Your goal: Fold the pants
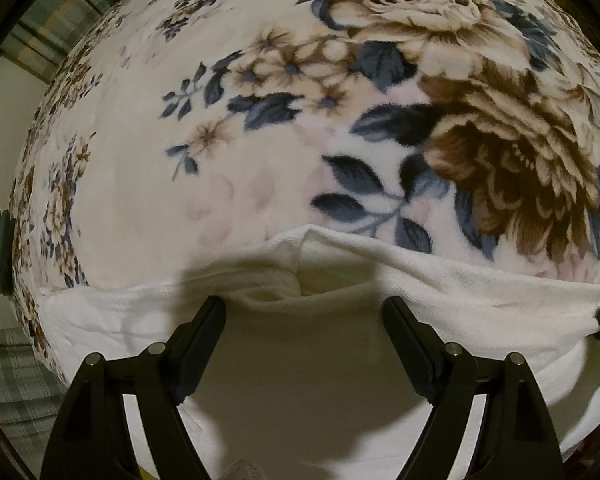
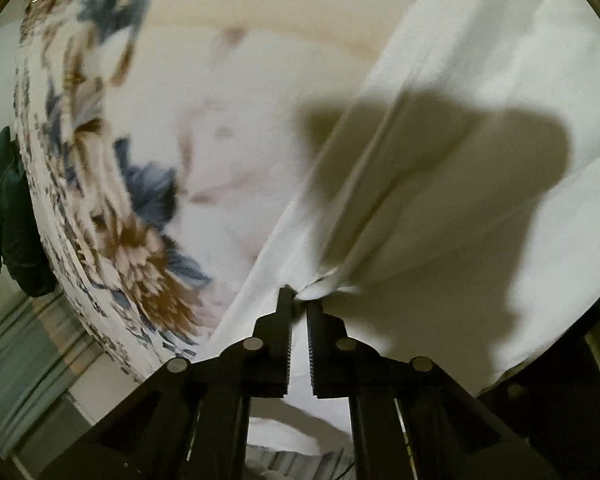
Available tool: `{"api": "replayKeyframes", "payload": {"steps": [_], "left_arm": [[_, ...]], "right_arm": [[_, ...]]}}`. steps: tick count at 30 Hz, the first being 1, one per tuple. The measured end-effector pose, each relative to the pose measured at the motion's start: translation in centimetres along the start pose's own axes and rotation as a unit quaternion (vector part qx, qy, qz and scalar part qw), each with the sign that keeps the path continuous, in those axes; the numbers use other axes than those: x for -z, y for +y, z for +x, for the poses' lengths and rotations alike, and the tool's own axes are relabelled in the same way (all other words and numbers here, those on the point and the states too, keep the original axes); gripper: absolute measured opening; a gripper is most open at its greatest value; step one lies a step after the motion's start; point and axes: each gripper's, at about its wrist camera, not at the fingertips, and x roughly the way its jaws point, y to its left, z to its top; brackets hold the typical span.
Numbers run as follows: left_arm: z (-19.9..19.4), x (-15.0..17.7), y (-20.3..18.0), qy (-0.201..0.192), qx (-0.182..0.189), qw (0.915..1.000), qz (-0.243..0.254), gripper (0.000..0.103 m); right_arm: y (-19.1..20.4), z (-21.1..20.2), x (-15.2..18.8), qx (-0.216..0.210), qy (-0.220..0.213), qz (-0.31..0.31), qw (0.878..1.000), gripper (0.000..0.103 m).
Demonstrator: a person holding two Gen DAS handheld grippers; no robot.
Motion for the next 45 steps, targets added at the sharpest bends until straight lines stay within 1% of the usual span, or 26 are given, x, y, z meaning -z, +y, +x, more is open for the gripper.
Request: {"api": "replayKeyframes", "payload": {"steps": [4, 7, 8, 9, 11, 13, 15, 18, 19, 20, 21, 22, 24, 26, 27, 28, 29, 32, 35, 38, 40, 41, 42, 43, 44, 45], "left_arm": [[0.2, 0.1, -0.2, -0.002, 0.004, 1.0000, 0.002, 0.082], [0.5, -0.1, -0.3, 0.001, 0.002, 1.0000, 0.005, 0.082], [0.2, -0.1, -0.2, 0.002, 0.002, 1.0000, 0.005, 0.082], [0.0, -0.1, -0.1, 0.002, 0.002, 1.0000, 0.005, 0.082], [-1.3, 0.1, 0.2, -0.006, 0.004, 0.9999, 0.008, 0.082], [-2.5, 0.6, 0.0, -0.014, 0.011, 0.9998, 0.012, 0.082], [-3.2, 1.1, -0.5, -0.017, 0.016, 0.9996, 0.018, 0.082], [-3.7, 1.5, -2.1, -0.018, 0.034, 0.9990, 0.025, 0.082], [-3.6, 1.6, -2.9, -0.015, 0.036, 0.9988, 0.029, 0.082], [-3.4, 1.5, -3.5, -0.013, 0.040, 0.9987, 0.030, 0.082], [-3.2, 1.4, -4.1, -0.012, 0.043, 0.9985, 0.031, 0.082], [-3.1, 1.3, -4.7, -0.015, 0.041, 0.9985, 0.034, 0.082], [-2.3, 0.8, -5.9, -0.015, 0.028, 0.9985, 0.045, 0.082], [-1.5, 0.3, -6.4, -0.013, 0.021, 0.9987, 0.044, 0.082], [-1.3, 0.1, -6.4, -0.011, 0.020, 0.9988, 0.043, 0.082], [-1.2, 0.0, -6.5, -0.011, 0.020, 0.9989, 0.041, 0.082], [-1.2, -0.2, -6.5, -0.011, 0.018, 0.9990, 0.040, 0.082], [-1.0, -0.5, -6.7, -0.010, 0.012, 0.9988, 0.046, 0.082], [-0.8, -0.6, -6.6, -0.012, 0.008, 0.9986, 0.051, 0.082], [-0.6, -0.7, -6.5, -0.011, 0.011, 0.9987, 0.048, 0.082], [-0.7, -0.7, -6.6, -0.010, 0.010, 0.9988, 0.048, 0.082], [-0.9, -0.6, -6.6, -0.009, 0.009, 0.9988, 0.047, 0.082], [-1.3, -0.6, -6.5, -0.009, 0.009, 0.9989, 0.046, 0.082], [-1.8, -0.4, -6.3, -0.010, 0.012, 0.9989, 0.043, 0.082], [-2.5, 0.0, -6.1, -0.014, 0.017, 0.9989, 0.041, 0.082], [-3.5, 0.6, -5.9, -0.019, 0.025, 0.9988, 0.039, 0.082]], "right_arm": [[1.1, -0.6, 0.6, -0.001, -0.018, -0.014, 1.000, 0.006], [1.3, 0.4, -0.1, 0.001, -0.003, -0.035, 0.999, 0.011], [1.3, 0.4, -0.2, -0.008, 0.007, -0.046, 0.999, 0.017], [0.9, -0.1, -0.3, -0.025, 0.019, -0.060, 0.998, 0.027], [0.2, -2.2, 0.2, -0.043, 0.008, -0.086, 0.995, 0.037], [-1.8, -6.5, 0.2, -0.034, -0.036, -0.110, 0.993, 0.043], [-4.3, -11.6, -1.1, 0.005, -0.104, -0.118, 0.987, 0.045], [-7.3, -18.0, -5.0, 0.069, -0.202, -0.125, 0.969, 0.049], [-8.2, -19.6, -6.8, 0.090, -0.222, -0.131, 0.962, 0.050], [-9.0, -20.6, -8.5, 0.101, -0.225, -0.141, 0.959, 0.051], [-9.3, -21.0, -9.9, 0.125, -0.224, -0.154, 0.954, 0.052], [-9.2, -21.1, -11.1, 0.151, -0.222, -0.174, 0.947, 0.052], [-8.9, -20.3, -12.7, 0.180, -0.202, -0.215, 0.938, 0.052], [-9.4, -19.6, -14.1, 0.176, -0.185, -0.229, 0.940, 0.052], [-9.6, -19.3, -14.7, 0.175, -0.177, -0.229, 0.941, 0.047], [-9.8, -19.3, -15.0, 0.174, -0.181, -0.229, 0.940, 0.037], [-9.8, -19.7, -15.1, 0.163, -0.197, -0.233, 0.938, 0.014], [-9.7, -20.5, -14.7, 0.153, -0.224, -0.241, 0.932, 0.007], [-8.4, -20.3, -13.8, 0.164, -0.255, -0.246, 0.920, 0.006], [-7.3, -19.5, -13.2, 0.159, -0.262, -0.239, 0.921, 0.006], [-7.5, -18.3, -14.0, 0.157, -0.241, -0.227, 0.930, 0.007], [-7.7, -17.7, -13.9, 0.149, -0.226, -0.216, 0.938, 0.015], [-7.8, -17.4, -13.7, 0.138, -0.218, -0.208, 0.944, 0.036], [-8.7, -18.0, -13.9, 0.120, -0.204, -0.191, 0.953, 0.048], [-9.3, -18.4, -13.4, 0.099, -0.202, -0.183, 0.957, 0.057], [-10.4, -19.7, -12.5, 0.064, -0.214, -0.171, 0.960, 0.059]]}}
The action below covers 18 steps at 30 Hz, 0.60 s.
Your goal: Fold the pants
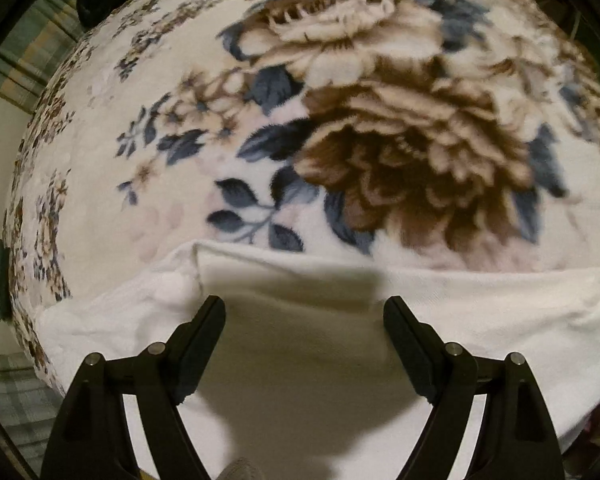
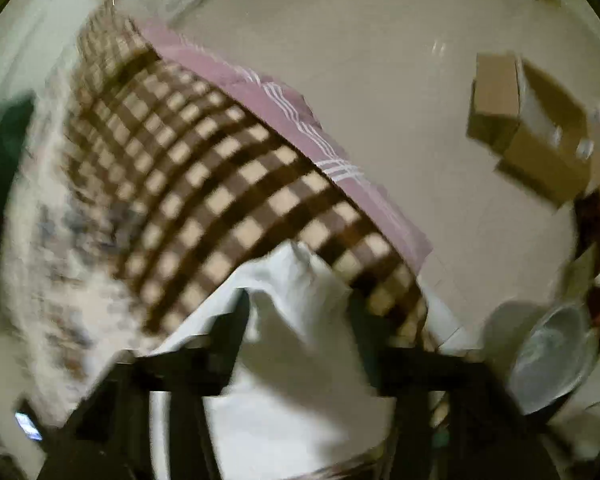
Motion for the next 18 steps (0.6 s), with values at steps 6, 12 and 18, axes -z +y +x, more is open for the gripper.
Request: {"api": "replayKeyframes", "payload": {"steps": [6, 12, 18], "left_arm": [[-2.1, 5.4, -0.9, 0.015, 0.048, 0.9987, 0.005, 0.082], [3.2, 9.7, -3.6, 0.073, 0.087, 0.9933, 0.021, 0.082], [5.6, 8.9, -3.1, 0.075, 0.111, 0.9910, -0.004, 0.103]], "right_arm": [[-6.8, -3.0, 7.9, -0.073, -0.010, 0.106, 0.992, 0.061], [-11.8, 3.2, 13.8, -0.144, -0.021, 0.193, 0.970, 0.060], [-13.2, 4.2, 13.9, -0.281, -0.118, 0.212, 0.929, 0.060]]}}
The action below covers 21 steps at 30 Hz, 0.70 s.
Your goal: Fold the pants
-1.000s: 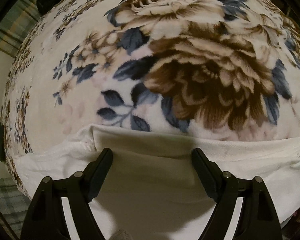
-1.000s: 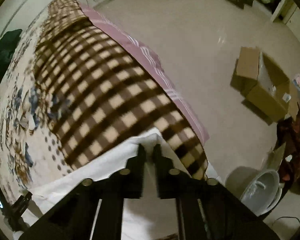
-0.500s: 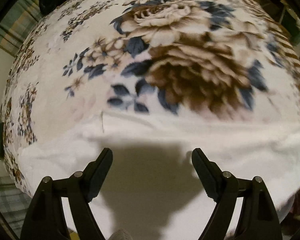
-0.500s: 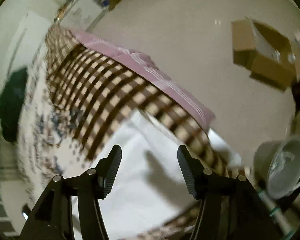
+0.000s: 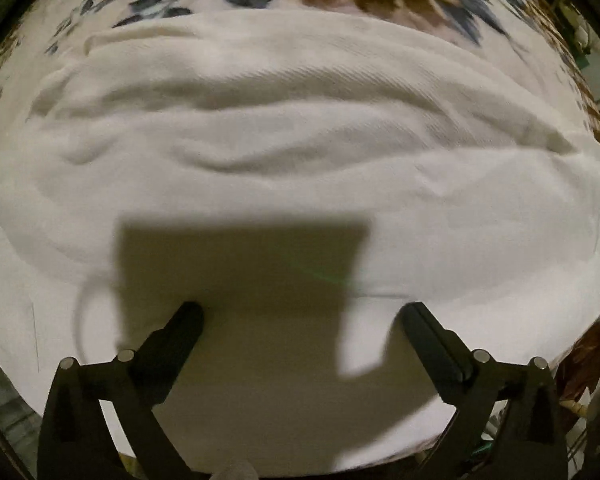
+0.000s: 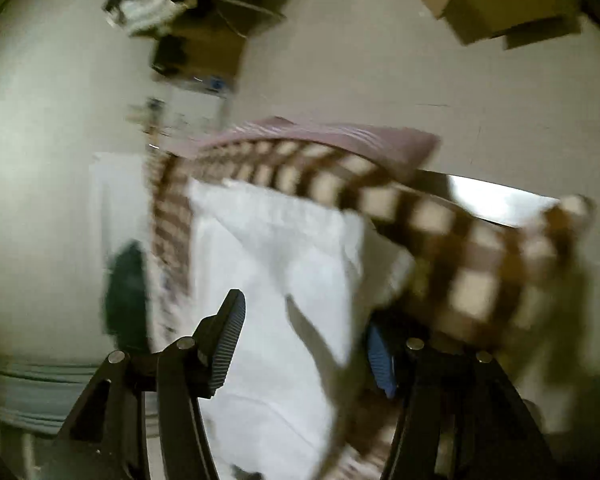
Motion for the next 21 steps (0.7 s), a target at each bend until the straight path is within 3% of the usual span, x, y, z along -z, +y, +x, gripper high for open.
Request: {"api": "replayKeyframes", "payload": {"steps": [7, 8, 9, 10, 17, 21], "left_arm": [[0.4, -0.2, -0.4, -0.013, -0.008, 0.9999, -0.007, 0.103], [0.4, 0.0, -0.4, -0.020, -0.009, 0.9997, -0.008, 0.103], [0.4, 0.3, -0.4, -0.025, -0.009, 0.9996, -0.010, 0.103], [0.5, 0.3, -0.4, -0.028, -0.009, 0.9995, -0.012, 0.103], [-0.6, 1.0, 0.3, -0.017, 0.005, 0.9997, -0.019, 0.103], [-4.4, 1.4, 2.9, -0.051, 0.028, 0.9967, -0.056, 0.103]], "right_arm": [[0.7, 3.6, -0.4, -0.035, 0.026, -0.031, 0.999, 0.060], [0.7, 3.7, -0.4, -0.031, 0.025, -0.028, 0.999, 0.052], [0.7, 3.8, -0.4, -0.024, 0.021, -0.025, 0.999, 0.019], [0.8, 3.8, -0.3, -0.011, 0.015, -0.022, 1.000, 0.008], [5.9, 0.9, 0.2, 0.009, -0.016, -0.058, 0.998, 0.007], [11.1, -1.0, 2.4, -0.002, -0.010, -0.109, 0.994, 0.007]]}}
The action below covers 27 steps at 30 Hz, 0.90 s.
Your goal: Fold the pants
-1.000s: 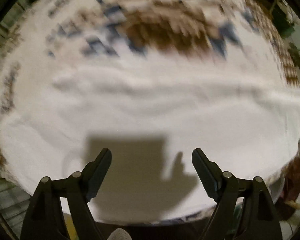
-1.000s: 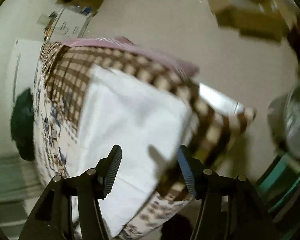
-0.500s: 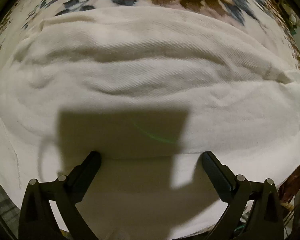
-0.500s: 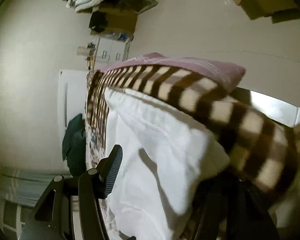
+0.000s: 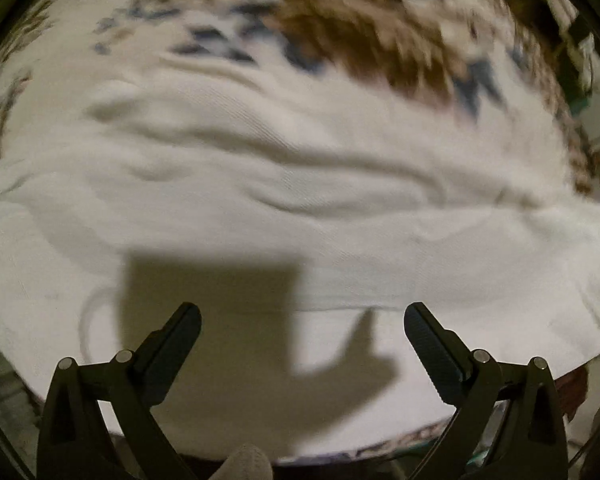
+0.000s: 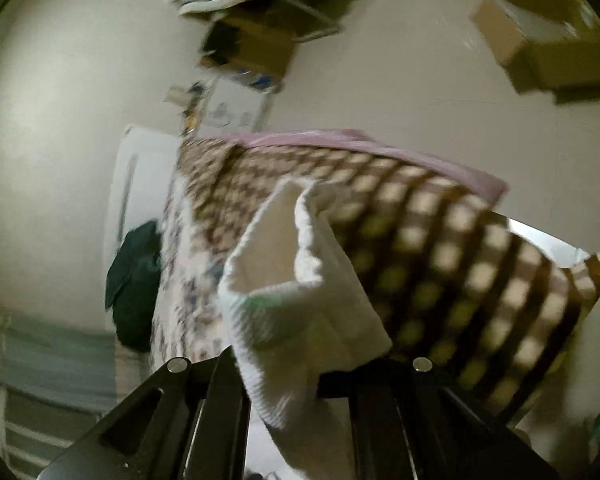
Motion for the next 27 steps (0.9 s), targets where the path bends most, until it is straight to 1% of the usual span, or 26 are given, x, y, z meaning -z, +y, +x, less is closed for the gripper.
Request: {"api": "replayKeyframes", "payload": {"steps": [3, 5, 7, 8, 9, 10, 11, 12, 13, 14, 15, 16, 17, 19, 20, 22, 23, 25, 26, 27], "left_arm": [[-3.5, 0.3, 2.7, -0.033, 0.010, 0.9990, -0.028, 0.103], [-5.9, 0.9, 5.6, -0.049, 0.017, 0.9974, -0.050, 0.103], [-7.6, 1.2, 7.9, -0.059, 0.023, 0.9956, -0.070, 0.103], [-8.5, 1.8, 9.8, -0.062, 0.025, 0.9944, -0.082, 0.103], [-8.9, 2.2, 10.5, -0.064, 0.026, 0.9936, -0.089, 0.103], [-9.5, 2.8, 12.3, -0.067, 0.027, 0.9923, -0.101, 0.103], [-9.4, 3.0, 12.9, -0.068, 0.024, 0.9917, -0.107, 0.103], [-9.7, 3.5, 14.6, -0.067, 0.019, 0.9908, -0.116, 0.103], [-9.8, 3.8, 15.6, -0.066, 0.017, 0.9898, -0.125, 0.103], [-10.0, 4.5, 17.7, -0.067, 0.017, 0.9881, -0.137, 0.103], [-10.1, 5.0, 19.2, -0.066, 0.014, 0.9871, -0.145, 0.103], [-10.2, 5.6, 20.8, -0.064, 0.012, 0.9859, -0.154, 0.103], [-10.2, 6.3, 22.0, -0.065, 0.009, 0.9846, -0.162, 0.103], [-10.2, 7.1, 24.7, -0.061, -0.001, 0.9828, -0.174, 0.103], [-10.4, 7.8, 26.0, -0.062, -0.004, 0.9816, -0.181, 0.103], [-10.0, 8.9, 28.4, -0.058, -0.013, 0.9794, -0.193, 0.103], [-9.7, 9.4, 29.4, -0.053, -0.015, 0.9788, -0.197, 0.103], [-9.4, 10.2, 31.0, -0.048, -0.016, 0.9770, -0.207, 0.103], [-9.4, 10.5, 31.7, -0.046, -0.015, 0.9762, -0.211, 0.103], [-9.3, 10.6, 32.0, -0.045, -0.016, 0.9757, -0.214, 0.103]], "right_arm": [[5.6, -1.3, 2.0, -0.010, 0.009, -0.058, 0.998, 0.007], [9.7, -1.3, 4.3, -0.011, 0.017, -0.109, 0.994, 0.007], [14.0, -1.0, 7.6, -0.009, 0.028, -0.162, 0.986, 0.007], [15.4, -0.7, 9.0, -0.011, 0.034, -0.177, 0.984, 0.007], [17.1, -0.3, 11.0, -0.012, 0.043, -0.196, 0.980, 0.007], [18.8, 0.3, 13.3, -0.012, 0.053, -0.218, 0.975, 0.007], [20.0, 0.7, 15.3, -0.013, 0.061, -0.234, 0.970, 0.007], [21.3, 1.7, 18.1, -0.010, 0.076, -0.257, 0.963, 0.007], [22.2, 2.6, 20.2, -0.008, 0.089, -0.272, 0.958, 0.007], [23.0, 3.9, 23.2, -0.006, 0.110, -0.289, 0.951, 0.007], [23.4, 5.0, 25.7, -0.003, 0.126, -0.304, 0.944, 0.007], [23.6, 6.7, 29.1, 0.000, 0.149, -0.321, 0.935, 0.007], [23.8, 8.0, 31.5, 0.002, 0.164, -0.335, 0.928, 0.007], [23.2, 11.0, 37.3, 0.014, 0.196, -0.373, 0.907, 0.007], [23.0, 12.1, 39.7, 0.022, 0.208, -0.389, 0.897, 0.007], [21.7, 14.8, 44.3, 0.050, 0.231, -0.422, 0.875, 0.008], [20.9, 16.2, 46.4, 0.073, 0.242, -0.437, 0.863, 0.013], [19.7, 18.2, 49.3, 0.118, 0.255, -0.452, 0.846, 0.025], [19.3, 19.3, 50.3, 0.129, 0.271, -0.453, 0.839, 0.044], [19.1, 19.8, 51.2, 0.127, 0.290, -0.448, 0.836, 0.061]]}}
